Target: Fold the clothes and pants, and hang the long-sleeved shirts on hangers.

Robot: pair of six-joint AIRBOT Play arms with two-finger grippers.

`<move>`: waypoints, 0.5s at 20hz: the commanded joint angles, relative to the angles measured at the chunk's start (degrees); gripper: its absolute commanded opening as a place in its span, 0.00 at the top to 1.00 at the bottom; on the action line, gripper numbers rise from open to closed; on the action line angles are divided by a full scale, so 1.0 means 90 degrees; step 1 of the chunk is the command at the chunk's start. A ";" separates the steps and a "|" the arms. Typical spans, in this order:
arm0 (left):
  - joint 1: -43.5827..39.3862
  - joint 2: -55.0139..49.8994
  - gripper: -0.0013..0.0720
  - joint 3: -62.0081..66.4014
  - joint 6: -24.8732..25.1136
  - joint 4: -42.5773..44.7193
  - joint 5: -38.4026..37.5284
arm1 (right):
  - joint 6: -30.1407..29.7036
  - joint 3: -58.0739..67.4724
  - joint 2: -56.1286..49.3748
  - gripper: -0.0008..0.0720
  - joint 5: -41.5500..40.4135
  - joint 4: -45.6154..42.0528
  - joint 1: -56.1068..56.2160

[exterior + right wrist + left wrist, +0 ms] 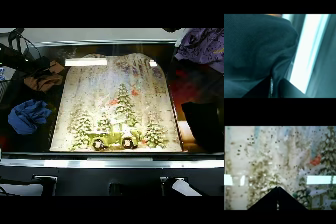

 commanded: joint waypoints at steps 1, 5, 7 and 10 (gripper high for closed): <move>0.0005 -0.0005 0.95 -0.0002 0.0002 0.0000 0.0002 | 0.0019 -0.0248 0.0138 0.95 0.0219 -0.0527 -0.0010; 0.0005 -0.0005 0.95 -0.0002 0.0002 0.0000 0.0000 | -0.0041 -0.0248 0.0138 0.95 0.0240 -0.0755 -0.0010; 0.0005 -0.0005 0.95 -0.0002 0.0000 0.0000 0.0002 | -0.0129 -0.0248 0.0138 0.95 0.0240 -0.0850 -0.0010; 0.0005 -0.0005 0.95 -0.0002 0.0002 0.0000 0.0002 | -0.0223 -0.0248 0.0136 0.93 0.0250 -0.0879 -0.0010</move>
